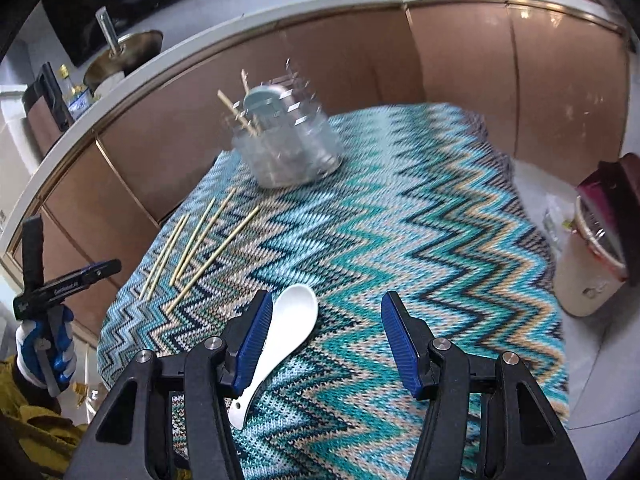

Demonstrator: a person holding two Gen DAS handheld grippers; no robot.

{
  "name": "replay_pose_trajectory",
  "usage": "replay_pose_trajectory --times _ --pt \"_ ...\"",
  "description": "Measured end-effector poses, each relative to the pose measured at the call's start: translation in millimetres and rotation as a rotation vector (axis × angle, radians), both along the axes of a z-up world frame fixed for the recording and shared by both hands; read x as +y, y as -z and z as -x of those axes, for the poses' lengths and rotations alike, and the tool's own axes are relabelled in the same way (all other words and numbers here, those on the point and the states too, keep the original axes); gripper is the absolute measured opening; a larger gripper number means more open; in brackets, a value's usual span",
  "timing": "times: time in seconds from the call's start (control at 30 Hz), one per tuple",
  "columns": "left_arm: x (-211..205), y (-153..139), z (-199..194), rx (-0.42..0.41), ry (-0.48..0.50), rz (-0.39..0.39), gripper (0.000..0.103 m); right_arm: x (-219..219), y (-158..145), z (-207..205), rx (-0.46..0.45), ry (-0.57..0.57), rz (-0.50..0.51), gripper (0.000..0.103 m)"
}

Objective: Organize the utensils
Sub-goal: 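Withdraw both tools from the holder back over the remaining chopsticks, then move the left tool to a wooden chopstick while the right tool reaches the white spoon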

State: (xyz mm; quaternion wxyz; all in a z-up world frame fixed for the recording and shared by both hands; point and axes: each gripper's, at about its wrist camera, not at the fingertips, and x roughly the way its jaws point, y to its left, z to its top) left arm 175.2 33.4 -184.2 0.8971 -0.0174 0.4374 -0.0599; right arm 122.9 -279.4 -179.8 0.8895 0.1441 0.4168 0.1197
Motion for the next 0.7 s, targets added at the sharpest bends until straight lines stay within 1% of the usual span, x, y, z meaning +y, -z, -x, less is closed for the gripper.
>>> replay_pose_trajectory --times 0.17,0.37,0.53,0.7 --pt "-9 10 -10 0.028 0.012 -0.014 0.057 7 20 -14 0.049 -0.054 -0.028 0.053" --pt "-17 12 -26 0.036 0.033 -0.017 0.057 10 32 -25 0.076 -0.083 -0.042 0.043" --pt "-23 12 -51 0.049 0.058 -0.001 0.057 10 43 -31 0.101 -0.095 -0.050 0.032" --pt "-29 9 -85 0.062 0.092 0.024 0.056 10 44 -35 0.103 -0.108 -0.067 0.028"
